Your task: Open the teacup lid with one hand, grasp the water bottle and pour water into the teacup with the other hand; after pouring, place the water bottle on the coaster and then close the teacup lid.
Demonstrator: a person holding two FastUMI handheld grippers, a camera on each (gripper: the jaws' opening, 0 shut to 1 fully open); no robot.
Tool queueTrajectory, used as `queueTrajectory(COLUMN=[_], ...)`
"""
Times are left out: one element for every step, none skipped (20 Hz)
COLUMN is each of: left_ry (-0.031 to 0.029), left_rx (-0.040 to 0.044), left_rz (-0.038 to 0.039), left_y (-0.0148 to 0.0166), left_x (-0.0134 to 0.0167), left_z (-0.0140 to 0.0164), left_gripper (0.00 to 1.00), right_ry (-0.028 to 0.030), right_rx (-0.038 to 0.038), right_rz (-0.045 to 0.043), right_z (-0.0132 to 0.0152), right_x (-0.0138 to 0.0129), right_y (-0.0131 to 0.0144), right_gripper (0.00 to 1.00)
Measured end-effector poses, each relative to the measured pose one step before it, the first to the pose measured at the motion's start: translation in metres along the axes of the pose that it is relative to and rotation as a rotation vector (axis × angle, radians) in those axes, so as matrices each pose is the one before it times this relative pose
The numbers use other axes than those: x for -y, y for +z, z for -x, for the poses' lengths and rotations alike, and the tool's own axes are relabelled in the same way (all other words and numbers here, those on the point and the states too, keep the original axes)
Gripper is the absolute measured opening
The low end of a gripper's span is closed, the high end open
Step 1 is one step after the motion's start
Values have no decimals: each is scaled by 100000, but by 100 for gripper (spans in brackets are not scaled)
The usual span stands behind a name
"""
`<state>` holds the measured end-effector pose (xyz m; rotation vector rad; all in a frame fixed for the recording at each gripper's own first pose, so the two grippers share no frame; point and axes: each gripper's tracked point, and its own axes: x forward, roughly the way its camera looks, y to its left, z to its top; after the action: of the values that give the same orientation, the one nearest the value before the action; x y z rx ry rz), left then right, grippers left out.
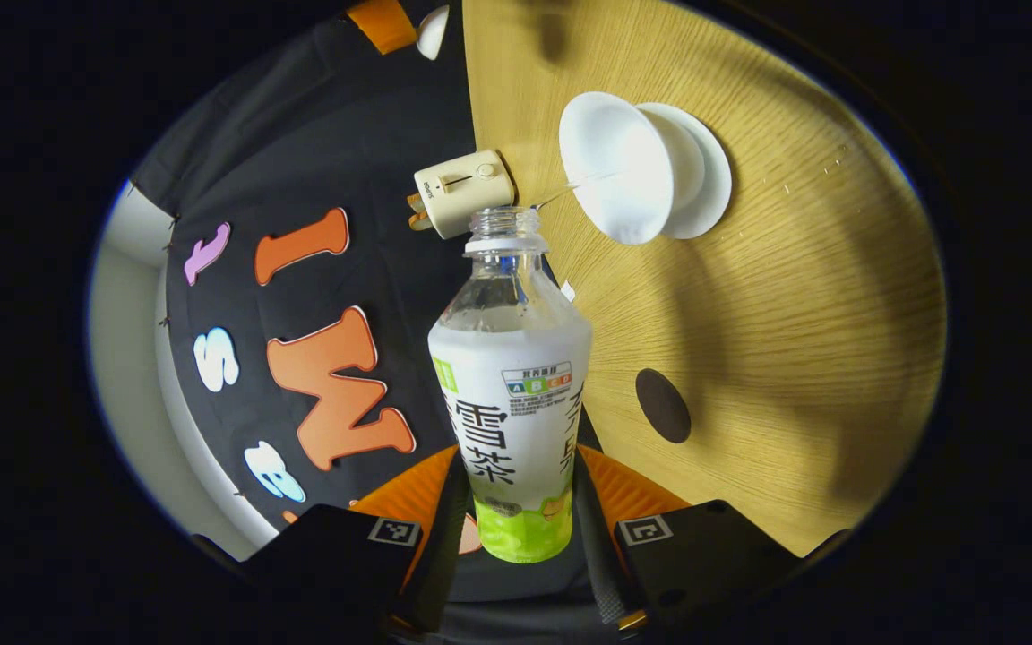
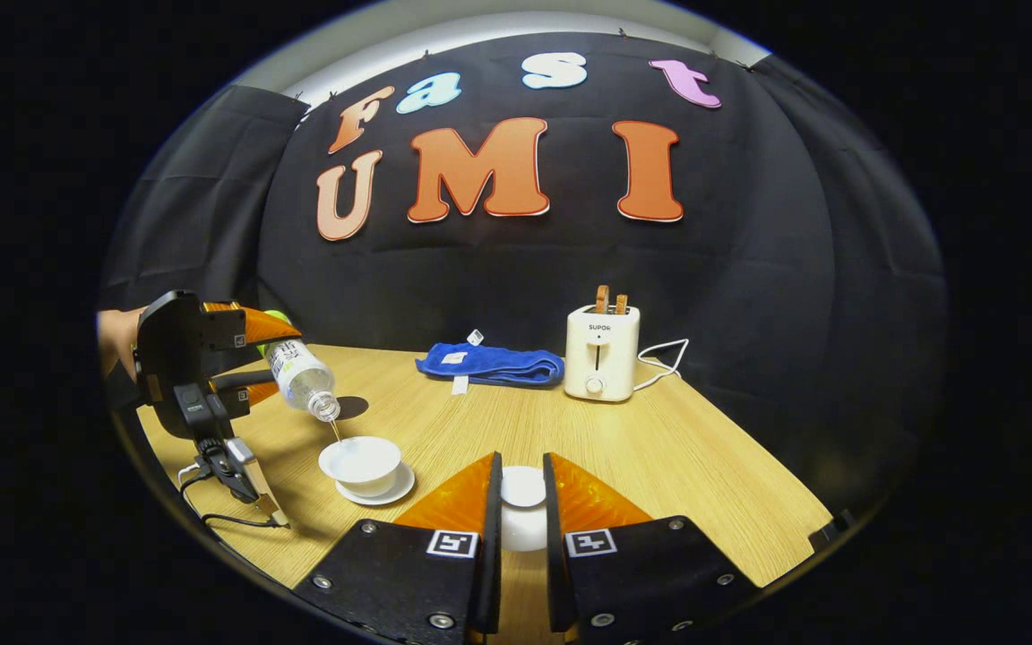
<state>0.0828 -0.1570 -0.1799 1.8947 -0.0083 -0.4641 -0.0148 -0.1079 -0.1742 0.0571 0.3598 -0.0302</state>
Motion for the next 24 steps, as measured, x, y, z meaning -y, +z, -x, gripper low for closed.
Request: queueTrajectory(left_ry=[316, 271, 367, 456, 693, 733, 853, 885, 692, 69, 428, 961, 890, 741, 866, 937, 805, 842, 1089, 760, 132, -221, 399, 336], left_rx=[191, 311, 145, 239, -26, 131, -330, -191, 32, 597, -403, 1, -258, -142, -251, 75, -476, 258, -458, 355, 1228, 433, 394, 223], left_rz=[-919, -790, -892, -1075, -1111, -1136, -1125, -1209, -1113, -81, -495, -1438, -1099, -1096, -1291, -1361, -1203, -1074, -1211, -332, -1, -1309, -1737, -1123], left_y=[-23, 38, 28, -5, -66, -127, -247, -233, -96, -139, -236, -316, -266, -236, -334, -232, -274, -153, -115, -9, 170, 309, 49, 144], left_x=[-175, -170, -186, -229, -385, -318, -400, -362, -371, -286, -361, -539, -568, -464, -533, -496, -465, -390, -499, -387, -209, 26, -263, -112], left_z=[151, -96, 65, 28, -127, -97, 59, 84, -64, -226, -31, -162, 49, -43, -1, -64, 101, 23, -39, 24, 64, -195, 2, -115], left_gripper=[67, 66, 65, 65, 65, 64, 63, 64, 65, 65, 63, 67, 63, 66, 64, 65, 65, 66, 64, 65, 66, 65, 63, 64], right_ry=[-43, -35, 161, 191, 212, -203, 36, -53, 75, 193, 62, 186, -207, 122, -121, 73, 212, -3, 308, -129, 224, -130, 0, 249], right_rx=[-87, -167, -80, -299, -244, -91, -233, -101, -158, -78, -243, -177, -228, -277, -72, -135, 38, -122, -89, -152, -281, -191, -307, 62], right_rz=[410, 308, 145, -55, 115, 268, 317, 207, -18, -83, -124, 77, 43, 163, 85, 36, 15, -136, 18, 14, 162, 168, 138, 27], right_z=[26, -10, 25, 4, -46, -114, 29, -16, 2, 2, -38, -43, -63, -25, -23, -124, 18, 6, -70, 11, -72, -37, -12, 124], right_x=[-22, 35, -59, -38, -36, 40, 43, 28, 54, -68, 12, -33, 85, -14, -13, 33, -106, 82, -63, 17, -68, 35, 68, -115], right_y=[-47, -74, -18, -129, -85, -22, -6, -50, -59, -98, -59, -89, -94, -43, -53, -86, -32, 29, -84, -113, -61, -23, -9, -104], right_gripper=[21, 22, 21, 22, 22, 22, 22, 22, 22, 22, 22, 22, 22, 22, 22, 22, 22, 22, 22, 22, 22, 22, 22, 22])
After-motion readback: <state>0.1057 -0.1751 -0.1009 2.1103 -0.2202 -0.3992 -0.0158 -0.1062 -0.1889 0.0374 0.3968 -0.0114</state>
